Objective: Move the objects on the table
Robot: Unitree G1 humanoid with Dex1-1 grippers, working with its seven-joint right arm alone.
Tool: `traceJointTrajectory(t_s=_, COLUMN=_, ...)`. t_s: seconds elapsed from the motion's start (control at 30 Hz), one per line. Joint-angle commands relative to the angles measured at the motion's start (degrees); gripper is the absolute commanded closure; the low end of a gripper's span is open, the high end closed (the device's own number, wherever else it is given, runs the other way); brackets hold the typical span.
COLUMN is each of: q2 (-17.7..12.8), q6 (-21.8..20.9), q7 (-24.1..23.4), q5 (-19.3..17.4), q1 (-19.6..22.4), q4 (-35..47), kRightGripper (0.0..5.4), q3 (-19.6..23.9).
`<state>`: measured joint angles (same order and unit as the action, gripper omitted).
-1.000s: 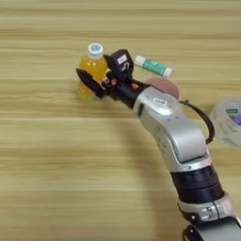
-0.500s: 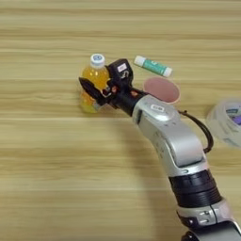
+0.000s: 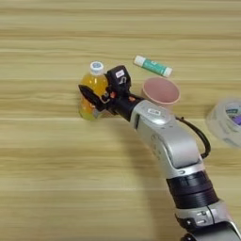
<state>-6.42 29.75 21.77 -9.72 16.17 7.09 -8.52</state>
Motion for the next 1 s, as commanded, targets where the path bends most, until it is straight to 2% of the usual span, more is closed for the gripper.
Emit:
traceJointTrajectory(t_s=0.03, q2=0.44, q6=-1.97, q7=-0.54, q5=0.08, q1=3.46, q4=1.36, kRightGripper=1.87, q3=0.4)
traceJointTrajectory(t_s=0.23, q2=0.38, q6=-2.14, q7=-0.43, q5=0.24, q1=3.34, q4=1.14, kRightGripper=1.87, q3=0.33)
traceJointTrajectory(t_s=0.27, q2=0.36, q6=-2.2, q7=-0.44, q5=0.31, q1=3.33, q4=1.16, kRightGripper=1.59, q3=0.31)
traceJointTrajectory(t_s=0.37, q2=0.34, q6=-2.17, q7=-0.52, q5=0.48, q1=3.23, q4=1.47, kRightGripper=1.21, q3=0.14)
traceJointTrajectory(t_s=0.77, q2=0.26, q6=-2.22, q7=-0.8, q5=1.08, q1=2.8, q4=2.74, kRightGripper=0.11, q3=-0.22)
traceJointTrajectory(t_s=1.0, q2=0.03, q6=-2.33, q7=-0.64, q5=1.09, q1=2.05, q4=3.42, kRightGripper=0.05, q3=-0.17)
